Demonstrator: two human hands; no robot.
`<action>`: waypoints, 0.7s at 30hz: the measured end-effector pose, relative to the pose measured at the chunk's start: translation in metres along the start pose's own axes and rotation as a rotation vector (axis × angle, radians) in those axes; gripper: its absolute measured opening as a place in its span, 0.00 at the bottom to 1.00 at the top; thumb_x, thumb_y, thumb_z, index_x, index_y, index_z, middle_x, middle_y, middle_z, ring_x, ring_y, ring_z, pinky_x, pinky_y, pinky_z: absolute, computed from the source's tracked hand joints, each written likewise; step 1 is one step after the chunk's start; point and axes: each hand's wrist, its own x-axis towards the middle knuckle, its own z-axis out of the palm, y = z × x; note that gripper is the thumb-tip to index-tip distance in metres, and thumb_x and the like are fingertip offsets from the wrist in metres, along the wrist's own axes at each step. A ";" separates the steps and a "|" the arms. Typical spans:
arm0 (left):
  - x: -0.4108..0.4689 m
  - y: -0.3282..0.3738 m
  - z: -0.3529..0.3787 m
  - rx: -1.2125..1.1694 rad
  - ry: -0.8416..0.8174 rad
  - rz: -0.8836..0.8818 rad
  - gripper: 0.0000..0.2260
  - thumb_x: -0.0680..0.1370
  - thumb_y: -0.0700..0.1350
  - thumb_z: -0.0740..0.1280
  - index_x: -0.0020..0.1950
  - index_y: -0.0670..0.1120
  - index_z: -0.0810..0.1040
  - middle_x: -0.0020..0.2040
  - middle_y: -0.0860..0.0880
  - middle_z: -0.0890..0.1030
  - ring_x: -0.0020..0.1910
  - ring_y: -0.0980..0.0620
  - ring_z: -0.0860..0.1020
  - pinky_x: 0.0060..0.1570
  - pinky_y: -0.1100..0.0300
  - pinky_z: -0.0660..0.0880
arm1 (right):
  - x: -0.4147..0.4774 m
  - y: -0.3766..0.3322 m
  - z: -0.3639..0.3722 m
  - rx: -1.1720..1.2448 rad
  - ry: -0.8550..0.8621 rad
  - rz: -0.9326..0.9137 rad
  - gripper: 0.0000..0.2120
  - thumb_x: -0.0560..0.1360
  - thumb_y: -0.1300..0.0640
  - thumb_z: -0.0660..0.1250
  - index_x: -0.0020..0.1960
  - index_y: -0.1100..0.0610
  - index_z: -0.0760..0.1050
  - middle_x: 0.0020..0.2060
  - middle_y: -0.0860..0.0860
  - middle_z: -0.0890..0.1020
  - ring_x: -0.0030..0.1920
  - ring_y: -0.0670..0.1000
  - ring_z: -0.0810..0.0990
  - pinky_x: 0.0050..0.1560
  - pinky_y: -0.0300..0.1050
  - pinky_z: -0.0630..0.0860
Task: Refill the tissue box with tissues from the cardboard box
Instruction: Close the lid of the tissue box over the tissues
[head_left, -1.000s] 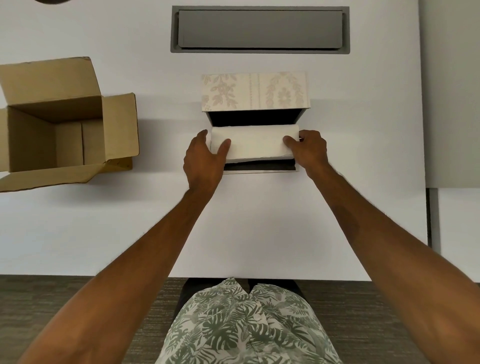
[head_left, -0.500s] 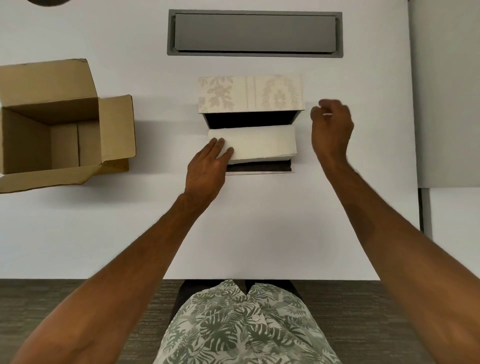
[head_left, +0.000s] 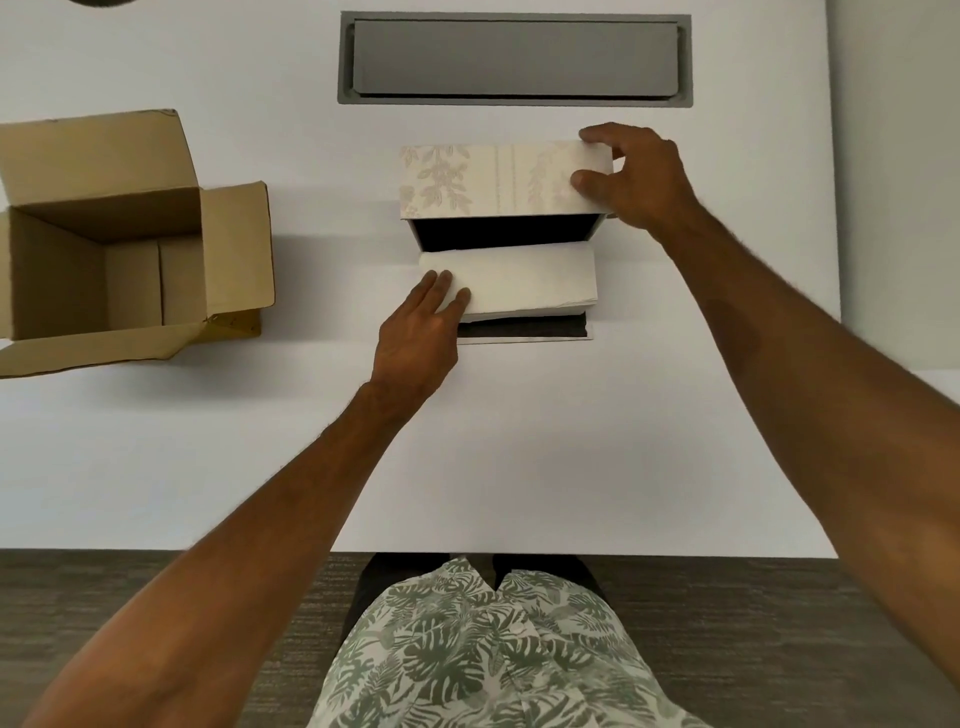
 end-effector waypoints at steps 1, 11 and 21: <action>0.000 -0.001 0.001 -0.008 -0.004 -0.003 0.23 0.80 0.38 0.68 0.75 0.45 0.70 0.78 0.44 0.65 0.78 0.43 0.62 0.67 0.44 0.72 | -0.001 0.001 0.002 0.014 0.013 -0.002 0.25 0.76 0.51 0.72 0.72 0.52 0.73 0.71 0.49 0.74 0.67 0.51 0.74 0.65 0.40 0.70; 0.004 -0.006 0.013 0.006 0.097 0.057 0.21 0.77 0.35 0.70 0.69 0.40 0.76 0.72 0.37 0.74 0.71 0.36 0.71 0.66 0.43 0.72 | -0.024 0.011 0.011 0.008 0.080 -0.084 0.24 0.74 0.49 0.72 0.68 0.50 0.74 0.63 0.52 0.79 0.63 0.53 0.76 0.63 0.49 0.75; -0.002 -0.004 0.005 0.075 0.062 0.094 0.23 0.80 0.42 0.65 0.75 0.42 0.68 0.77 0.38 0.66 0.77 0.39 0.64 0.75 0.43 0.63 | -0.059 0.018 0.026 0.089 0.196 -0.164 0.23 0.77 0.53 0.69 0.70 0.55 0.72 0.65 0.52 0.77 0.65 0.52 0.75 0.64 0.55 0.75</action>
